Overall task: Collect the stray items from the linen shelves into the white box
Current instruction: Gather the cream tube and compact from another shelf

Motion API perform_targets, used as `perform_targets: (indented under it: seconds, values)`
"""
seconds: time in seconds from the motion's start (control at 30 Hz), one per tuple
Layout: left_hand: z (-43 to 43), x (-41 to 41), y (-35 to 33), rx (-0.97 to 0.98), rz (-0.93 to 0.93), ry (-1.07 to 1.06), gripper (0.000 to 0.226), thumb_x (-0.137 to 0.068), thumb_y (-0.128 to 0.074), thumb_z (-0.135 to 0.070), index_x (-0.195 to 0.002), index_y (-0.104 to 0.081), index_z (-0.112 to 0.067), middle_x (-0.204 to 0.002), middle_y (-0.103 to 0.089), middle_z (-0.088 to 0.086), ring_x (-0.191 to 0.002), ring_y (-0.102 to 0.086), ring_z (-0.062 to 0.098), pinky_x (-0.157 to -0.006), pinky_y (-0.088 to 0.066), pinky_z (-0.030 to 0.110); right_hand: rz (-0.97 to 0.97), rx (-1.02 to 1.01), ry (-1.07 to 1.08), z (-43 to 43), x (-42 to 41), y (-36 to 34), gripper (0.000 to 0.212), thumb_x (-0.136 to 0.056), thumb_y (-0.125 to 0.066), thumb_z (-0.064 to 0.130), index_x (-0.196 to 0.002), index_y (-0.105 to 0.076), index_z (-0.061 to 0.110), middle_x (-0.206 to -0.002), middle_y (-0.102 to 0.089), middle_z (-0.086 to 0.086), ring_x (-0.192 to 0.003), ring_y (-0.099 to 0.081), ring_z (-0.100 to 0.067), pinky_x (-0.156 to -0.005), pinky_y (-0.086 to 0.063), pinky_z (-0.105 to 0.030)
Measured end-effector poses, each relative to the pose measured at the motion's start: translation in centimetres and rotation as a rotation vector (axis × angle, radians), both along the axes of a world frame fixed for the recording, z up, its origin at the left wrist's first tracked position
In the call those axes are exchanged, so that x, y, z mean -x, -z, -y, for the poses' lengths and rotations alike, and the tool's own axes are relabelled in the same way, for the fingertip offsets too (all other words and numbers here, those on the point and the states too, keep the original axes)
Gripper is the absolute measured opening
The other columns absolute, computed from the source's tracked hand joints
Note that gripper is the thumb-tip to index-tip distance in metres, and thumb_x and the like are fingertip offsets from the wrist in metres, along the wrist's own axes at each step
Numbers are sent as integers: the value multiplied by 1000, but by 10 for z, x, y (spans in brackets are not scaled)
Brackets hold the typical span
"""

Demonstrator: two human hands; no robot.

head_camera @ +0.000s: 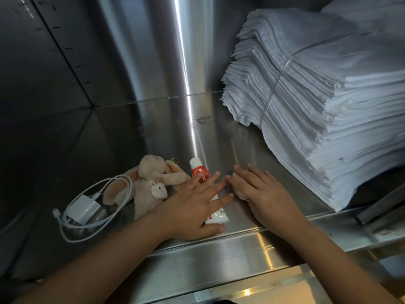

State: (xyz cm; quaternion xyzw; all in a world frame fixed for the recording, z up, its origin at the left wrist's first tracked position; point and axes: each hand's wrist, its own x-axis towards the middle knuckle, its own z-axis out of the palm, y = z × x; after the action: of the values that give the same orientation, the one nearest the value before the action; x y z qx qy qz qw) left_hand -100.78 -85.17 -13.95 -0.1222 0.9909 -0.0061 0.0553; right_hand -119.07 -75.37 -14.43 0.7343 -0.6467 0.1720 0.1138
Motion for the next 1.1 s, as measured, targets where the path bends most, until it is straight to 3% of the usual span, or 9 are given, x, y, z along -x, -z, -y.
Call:
perform_targets:
  seconds: [0.17, 0.27, 0.47, 0.6, 0.73, 1.0, 1.1]
  values:
    - [-1, -7, 3, 62, -9, -37, 65, -93, -23, -57, -148, -5, -27, -155, 13, 2, -132, 35, 15, -102, 31, 32, 118, -58, -32, 7, -4, 5, 44, -81, -63, 0, -124, -58, 9, -129, -56, -16, -118, -51, -43, -87, -45, -59]
    - [-1, -11, 2, 69, -2, -56, 67, -90, -15, -59, -148, -2, -28, -150, 21, -1, -132, 36, 15, -101, 33, 31, 157, -95, -61, 10, -8, 3, 44, -82, -66, 5, -125, -58, 9, -131, -54, -16, -121, -48, -41, -91, -44, -59]
    - [-6, -17, 0, 98, -13, -132, 76, -85, -9, -62, -146, 10, -20, -147, 26, 1, -126, 42, 15, -95, 38, 30, 168, -187, -65, 12, -9, 4, 52, -89, -59, 33, -137, -44, 18, -146, -38, -3, -138, -27, -26, -108, -26, -47]
    - [-6, -22, 1, 88, -42, -192, 78, -81, -9, -66, -139, 20, -22, -146, 29, -2, -129, 40, 13, -99, 35, 31, 120, -296, -54, 18, -10, 6, 57, -94, -42, 44, -145, -19, 31, -155, -12, 8, -143, -3, -15, -114, -6, -36]
    - [-4, -28, 1, 82, -70, -240, 81, -79, -5, -71, -136, 25, -23, -144, 34, -3, -128, 41, 10, -97, 38, 30, 58, -354, -58, 26, -18, 6, 58, -95, -30, 52, -142, 1, 40, -156, 3, 9, -143, 8, -15, -114, -1, -37]
    - [3, -40, 0, 114, -106, -293, 88, -81, -9, -72, -146, 8, -15, -150, 19, 0, -134, 31, 14, -105, 30, 34, 39, -365, -72, 41, -35, 8, 62, -93, -26, 57, -146, -3, 35, -157, 6, 5, -143, 8, -18, -114, -3, -43]
    - [5, -45, 0, 127, -99, -312, 88, -80, -6, -73, -144, 13, -16, -150, 21, -1, -134, 32, 13, -104, 31, 37, 49, -359, -89, 47, -41, 9, 63, -93, -28, 57, -147, -5, 34, -157, 3, 4, -143, 6, -20, -114, -4, -44]
